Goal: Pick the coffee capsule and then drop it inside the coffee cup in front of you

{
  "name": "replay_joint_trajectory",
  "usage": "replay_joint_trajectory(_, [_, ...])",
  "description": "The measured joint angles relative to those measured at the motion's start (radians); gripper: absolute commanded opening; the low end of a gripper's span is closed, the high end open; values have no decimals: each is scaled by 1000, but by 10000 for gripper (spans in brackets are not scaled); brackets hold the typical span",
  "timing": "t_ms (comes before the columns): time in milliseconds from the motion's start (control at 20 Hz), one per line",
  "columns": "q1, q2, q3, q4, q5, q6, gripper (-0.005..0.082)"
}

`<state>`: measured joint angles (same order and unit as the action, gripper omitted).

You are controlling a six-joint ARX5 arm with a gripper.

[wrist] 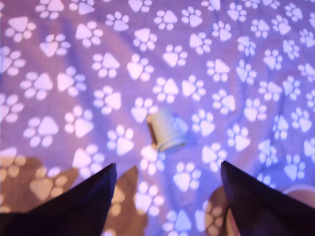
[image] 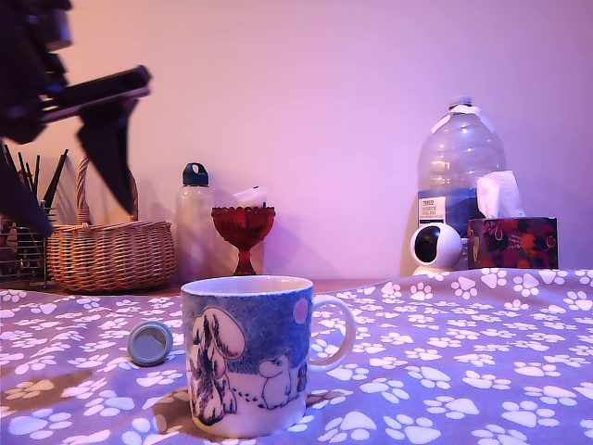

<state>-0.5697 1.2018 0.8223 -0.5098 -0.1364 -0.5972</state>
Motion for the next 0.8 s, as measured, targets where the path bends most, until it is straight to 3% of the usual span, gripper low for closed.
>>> replay_joint_trajectory(550, [0, 232, 114, -43, 5, -127, 600])
replay_joint_trajectory(800, [0, 307, 118, -26, 5, -130, 601])
